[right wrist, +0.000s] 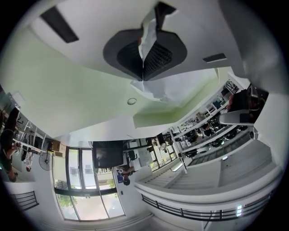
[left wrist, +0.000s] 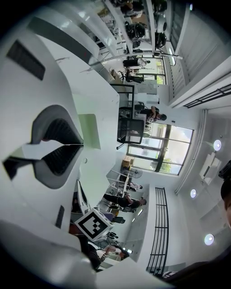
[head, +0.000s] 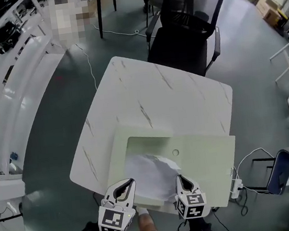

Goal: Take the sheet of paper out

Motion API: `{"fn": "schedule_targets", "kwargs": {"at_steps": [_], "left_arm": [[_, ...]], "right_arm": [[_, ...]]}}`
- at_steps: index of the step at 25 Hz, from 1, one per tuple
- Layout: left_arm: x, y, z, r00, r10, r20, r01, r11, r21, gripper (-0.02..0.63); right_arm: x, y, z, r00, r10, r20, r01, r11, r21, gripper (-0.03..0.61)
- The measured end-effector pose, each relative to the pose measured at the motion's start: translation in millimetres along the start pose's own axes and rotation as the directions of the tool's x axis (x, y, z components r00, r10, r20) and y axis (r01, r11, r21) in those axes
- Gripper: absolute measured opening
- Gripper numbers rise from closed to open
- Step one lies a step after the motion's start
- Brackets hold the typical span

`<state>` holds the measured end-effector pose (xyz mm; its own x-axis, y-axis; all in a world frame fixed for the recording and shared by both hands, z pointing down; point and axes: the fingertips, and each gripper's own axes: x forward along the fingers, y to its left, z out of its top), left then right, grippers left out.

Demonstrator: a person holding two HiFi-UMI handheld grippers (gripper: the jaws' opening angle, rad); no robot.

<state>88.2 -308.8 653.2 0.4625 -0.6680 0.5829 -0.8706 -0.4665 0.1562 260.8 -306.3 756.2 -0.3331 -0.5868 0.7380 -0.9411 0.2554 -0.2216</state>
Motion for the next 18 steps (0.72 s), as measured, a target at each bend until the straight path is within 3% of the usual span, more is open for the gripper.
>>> {"fn": "schedule_targets", "kwargs": {"at_steps": [10, 18], "left_arm": [[-15, 1, 8, 1.0, 0.008, 0.016, -0.008, 1.0, 0.01, 0.025], [-46, -7, 34, 0.998, -0.012, 0.069, 0.009, 0.999, 0.051, 0.025]], "right_arm": [[-15, 3, 11, 0.999, -0.013, 0.04, 0.013, 1.0, 0.01, 0.018], [-57, 13, 33, 0.992, -0.056, 0.112, 0.054, 0.998, 0.017, 0.018]]}}
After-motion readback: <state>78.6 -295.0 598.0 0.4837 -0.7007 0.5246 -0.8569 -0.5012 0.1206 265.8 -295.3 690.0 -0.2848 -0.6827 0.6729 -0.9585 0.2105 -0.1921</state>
